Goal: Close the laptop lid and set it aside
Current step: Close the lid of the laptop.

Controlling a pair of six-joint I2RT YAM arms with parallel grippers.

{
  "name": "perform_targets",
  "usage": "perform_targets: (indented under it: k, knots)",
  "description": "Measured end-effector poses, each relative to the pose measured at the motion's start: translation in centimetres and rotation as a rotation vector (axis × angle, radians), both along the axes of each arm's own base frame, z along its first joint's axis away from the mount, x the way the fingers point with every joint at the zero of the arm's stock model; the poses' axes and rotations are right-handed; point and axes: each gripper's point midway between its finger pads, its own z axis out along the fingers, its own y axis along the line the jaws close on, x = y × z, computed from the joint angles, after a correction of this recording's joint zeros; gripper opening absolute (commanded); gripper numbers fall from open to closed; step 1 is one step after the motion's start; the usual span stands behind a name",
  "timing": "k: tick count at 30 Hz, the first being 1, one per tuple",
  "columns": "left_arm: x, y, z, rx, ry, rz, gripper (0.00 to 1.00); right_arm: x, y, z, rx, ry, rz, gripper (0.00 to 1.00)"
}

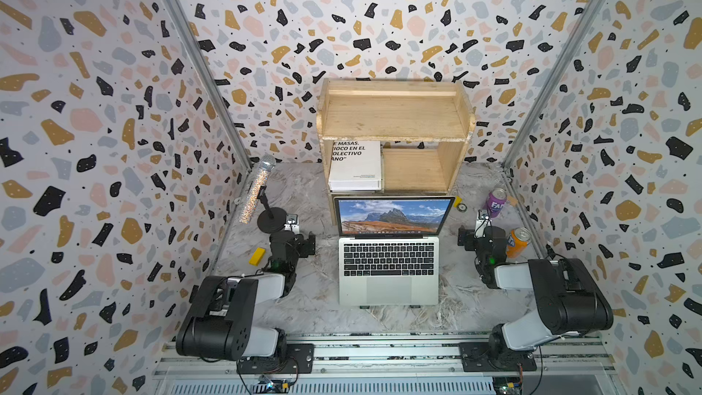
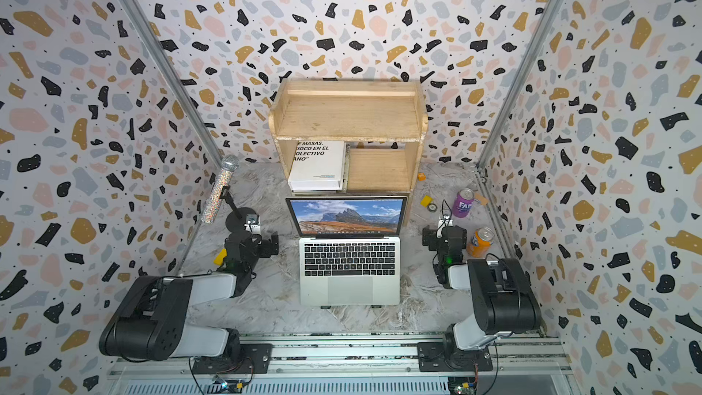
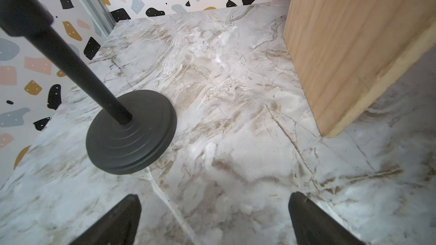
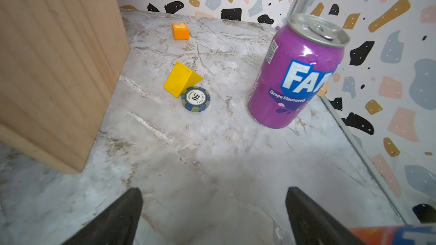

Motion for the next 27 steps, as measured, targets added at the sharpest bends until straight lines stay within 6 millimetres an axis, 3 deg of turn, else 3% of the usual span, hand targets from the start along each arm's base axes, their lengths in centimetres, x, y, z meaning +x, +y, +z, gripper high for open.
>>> perform_targets:
  k: [23, 25, 27]
  knots:
    - [0.1, 0.2, 0.6, 0.019, -0.018, 0.024, 1.0, 0.0, -0.1, 0.0, -0.002, -0.001, -0.007, 1.0]
    - [-0.2, 0.5, 1.2, 0.032, -0.004, 0.05, 1.0, -0.5, -0.5, 0.2, -0.009, 0.017, -0.028, 1.0]
    - [-0.1, 0.8, 3.3, 0.032, -0.013, 0.084, 1.0, -1.1, -1.2, 1.7, -0.01, 0.018, -0.068, 1.0]
